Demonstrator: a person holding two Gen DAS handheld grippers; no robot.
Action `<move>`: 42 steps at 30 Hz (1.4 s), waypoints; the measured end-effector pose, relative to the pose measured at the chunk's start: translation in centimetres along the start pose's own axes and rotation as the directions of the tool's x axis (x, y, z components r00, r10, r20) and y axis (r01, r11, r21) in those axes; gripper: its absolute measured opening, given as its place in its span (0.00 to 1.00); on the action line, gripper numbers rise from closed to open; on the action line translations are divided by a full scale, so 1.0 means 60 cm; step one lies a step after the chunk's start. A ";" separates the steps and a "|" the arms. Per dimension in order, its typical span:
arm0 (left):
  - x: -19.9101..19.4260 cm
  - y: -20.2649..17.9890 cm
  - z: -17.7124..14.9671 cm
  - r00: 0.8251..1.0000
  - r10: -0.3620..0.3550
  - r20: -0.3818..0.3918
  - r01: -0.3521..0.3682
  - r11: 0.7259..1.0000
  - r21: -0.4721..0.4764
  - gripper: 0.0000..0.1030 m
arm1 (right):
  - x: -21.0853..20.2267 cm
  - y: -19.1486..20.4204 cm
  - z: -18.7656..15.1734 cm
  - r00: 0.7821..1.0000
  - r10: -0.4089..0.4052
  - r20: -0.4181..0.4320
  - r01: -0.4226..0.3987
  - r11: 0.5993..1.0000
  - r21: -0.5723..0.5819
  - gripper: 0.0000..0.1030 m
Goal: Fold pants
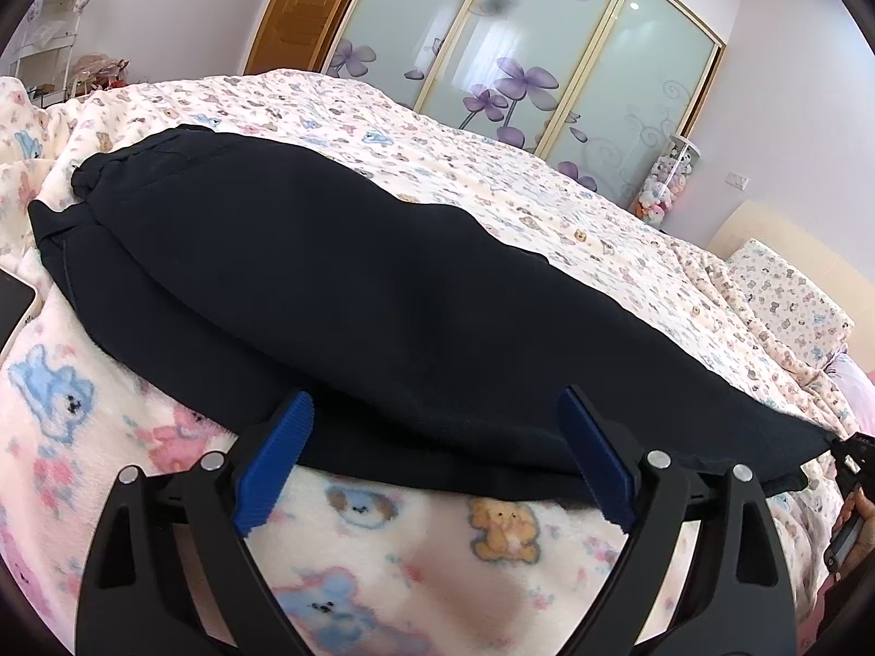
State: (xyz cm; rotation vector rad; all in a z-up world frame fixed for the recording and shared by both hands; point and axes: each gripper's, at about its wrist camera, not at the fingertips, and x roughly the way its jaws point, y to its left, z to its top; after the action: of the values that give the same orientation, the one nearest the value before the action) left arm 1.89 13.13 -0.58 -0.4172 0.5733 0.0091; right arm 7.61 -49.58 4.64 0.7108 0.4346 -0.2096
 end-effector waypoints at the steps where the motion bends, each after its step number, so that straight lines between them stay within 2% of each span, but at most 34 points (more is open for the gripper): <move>1: 0.000 0.000 0.000 1.000 0.001 -0.002 -0.001 1.000 0.000 0.88 | 0.009 -0.012 -0.007 0.999 -0.048 -0.027 0.048 0.999 0.013 0.04; 2: 0.000 0.001 0.000 1.000 0.000 -0.003 0.000 1.000 0.000 0.88 | 0.035 -0.048 -0.025 0.989 -0.100 -0.111 0.110 0.990 0.085 0.04; 4: -0.004 0.003 0.001 1.000 -0.016 -0.007 0.016 1.000 -0.002 0.88 | 0.062 -0.092 -0.052 0.976 -0.096 -0.196 0.133 0.974 0.182 0.04; 6: -0.012 0.004 0.002 0.999 -0.034 -0.019 0.034 0.999 0.003 0.88 | 0.049 -0.096 -0.059 0.984 -0.076 -0.160 0.106 0.976 0.190 0.04; 9: -0.034 0.011 0.007 0.999 -0.045 -0.029 0.045 0.999 0.020 0.88 | 0.036 -0.077 -0.054 0.977 -0.109 -0.185 0.139 0.977 0.162 0.15; 11: -0.050 0.024 0.014 0.999 -0.034 -0.031 0.035 0.999 0.018 0.89 | 0.014 -0.068 -0.054 0.982 -0.091 -0.166 0.122 0.975 0.185 0.29; 13: -0.069 0.049 0.026 0.999 -0.019 -0.027 0.018 1.000 -0.019 0.92 | -0.010 -0.057 -0.063 0.991 -0.064 -0.116 0.085 0.979 0.185 0.45; 16: -0.084 0.107 0.053 0.999 0.000 -0.032 -0.004 0.991 -0.134 0.93 | -0.040 -0.018 -0.090 0.998 0.058 -0.034 -0.053 0.991 0.124 0.45; 17: -0.085 0.129 0.062 0.999 0.001 -0.038 -0.008 0.983 -0.184 0.93 | -0.048 0.000 -0.106 0.992 0.123 -0.020 -0.120 0.988 0.098 0.45; 19: -0.082 0.178 0.082 0.998 -0.029 -0.057 0.009 0.949 -0.315 0.93 | -0.054 0.029 -0.135 0.974 0.226 -0.014 -0.225 0.973 0.042 0.45; 21: -0.069 0.222 0.102 0.993 -0.099 -0.063 0.060 0.889 -0.453 0.93 | -0.048 0.056 -0.156 0.957 0.290 -0.031 -0.290 0.957 -0.014 0.45; 22: -0.065 0.235 0.108 0.991 -0.121 -0.064 0.075 0.871 -0.485 0.92 | -0.040 0.070 -0.166 0.949 0.311 -0.051 -0.313 0.949 -0.045 0.45; 24: -0.051 0.248 0.128 0.983 -0.173 -0.068 0.112 0.843 -0.527 0.92 | -0.031 0.095 -0.184 0.940 0.321 -0.113 -0.334 0.935 -0.120 0.45; 27: -0.031 0.247 0.153 0.977 -0.194 -0.092 0.120 0.850 -0.513 0.92 | -0.024 0.125 -0.194 0.937 0.311 -0.159 -0.342 0.911 -0.232 0.49; 29: -0.010 0.252 0.156 0.972 -0.193 -0.137 0.093 0.843 -0.529 0.92 | -0.023 0.137 -0.202 0.937 0.309 -0.164 -0.344 0.901 -0.264 0.56; 30: 0.009 0.263 0.147 0.964 -0.193 -0.181 0.056 0.818 -0.573 0.92 | -0.023 0.139 -0.206 0.937 0.307 -0.168 -0.343 0.900 -0.269 0.56; 31: 0.016 0.270 0.140 0.963 -0.200 -0.182 0.052 0.797 -0.602 0.92 | -0.020 0.138 -0.205 0.935 0.309 -0.175 -0.347 0.898 -0.269 0.56; 34: 0.025 0.283 0.136 0.965 -0.218 -0.147 0.070 0.753 -0.654 0.92 | -0.033 0.142 -0.226 0.933 0.307 -0.186 -0.349 0.898 -0.267 0.56; 39: 0.042 0.311 0.167 0.970 -0.232 -0.079 0.107 0.690 -0.716 0.91 | -0.034 0.150 -0.235 0.930 0.304 -0.207 -0.353 0.896 -0.269 0.56; 40: 0.042 0.315 0.175 0.971 -0.231 -0.053 0.123 0.684 -0.719 0.85 | -0.033 0.150 -0.235 0.930 0.303 -0.209 -0.353 0.896 -0.271 0.56; 41: 0.042 0.316 0.180 0.974 -0.221 -0.049 0.121 0.690 -0.714 0.77 | -0.032 0.151 -0.235 0.930 0.302 -0.212 -0.353 0.896 -0.271 0.56; 42: 0.043 0.312 0.186 0.975 -0.216 -0.045 0.123 0.703 -0.701 0.74 | -0.032 0.151 -0.236 0.930 0.300 -0.214 -0.351 0.897 -0.270 0.56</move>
State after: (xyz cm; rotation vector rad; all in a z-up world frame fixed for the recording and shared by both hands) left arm 7.61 34.32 -0.58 -1.2261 0.6422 0.0224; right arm 4.46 -33.33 1.26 0.4876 0.4873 0.2354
